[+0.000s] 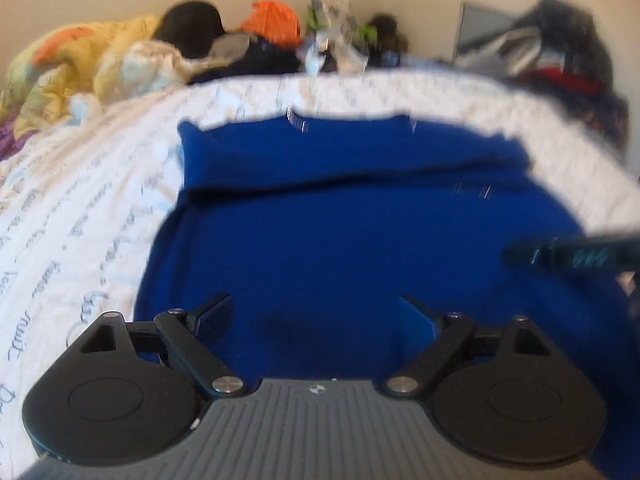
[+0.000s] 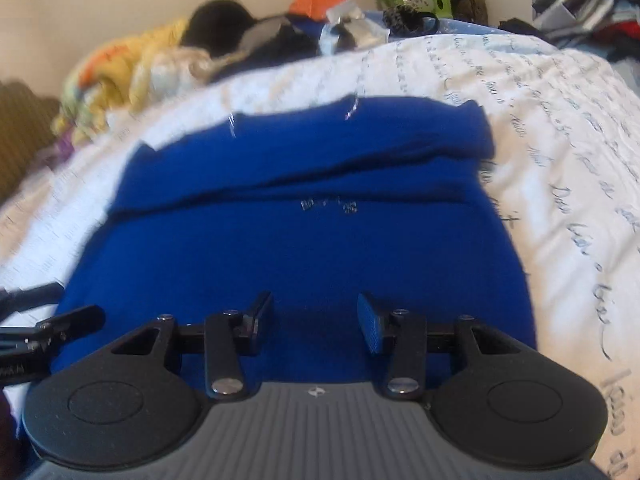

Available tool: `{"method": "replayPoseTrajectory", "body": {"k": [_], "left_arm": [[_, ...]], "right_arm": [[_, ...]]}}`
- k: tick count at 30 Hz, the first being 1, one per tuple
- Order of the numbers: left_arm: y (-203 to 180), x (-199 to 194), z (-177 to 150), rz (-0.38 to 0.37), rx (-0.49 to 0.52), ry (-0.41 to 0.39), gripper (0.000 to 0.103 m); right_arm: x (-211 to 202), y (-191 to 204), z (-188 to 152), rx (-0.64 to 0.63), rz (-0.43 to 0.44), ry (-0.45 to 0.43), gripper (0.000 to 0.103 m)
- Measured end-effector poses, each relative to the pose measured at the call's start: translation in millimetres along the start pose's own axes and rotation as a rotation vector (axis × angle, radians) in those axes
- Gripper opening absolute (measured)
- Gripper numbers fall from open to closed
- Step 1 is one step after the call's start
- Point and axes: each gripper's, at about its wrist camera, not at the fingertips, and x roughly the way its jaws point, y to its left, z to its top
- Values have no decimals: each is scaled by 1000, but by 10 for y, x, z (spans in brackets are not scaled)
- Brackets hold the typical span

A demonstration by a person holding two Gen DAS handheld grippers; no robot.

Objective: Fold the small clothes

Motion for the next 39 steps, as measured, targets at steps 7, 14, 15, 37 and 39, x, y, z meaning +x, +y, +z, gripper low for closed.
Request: {"method": "replayPoseTrajectory", "body": {"k": [7,14,15,37,39], "left_arm": [[489,-151,-427,-16,34,-26,103],[170,-777,-595,-65,128,-81,103],[78,-863,-666,-101,146,-80,103],[1457,-1327,-1282,-464,-587,200,102],[1525,-1249,-1343,-588,-700,248,102]], "right_arm": [[-296,-238,-541,-190,-35,-101,69],[-690,-17,-581,-126,-9,-57,70],[-759,80,-631,-123,57,-56,71],[-1527,-673,-1223,271,251,171,100],[-1475,-825,-1240,353,309,233,100]]}}
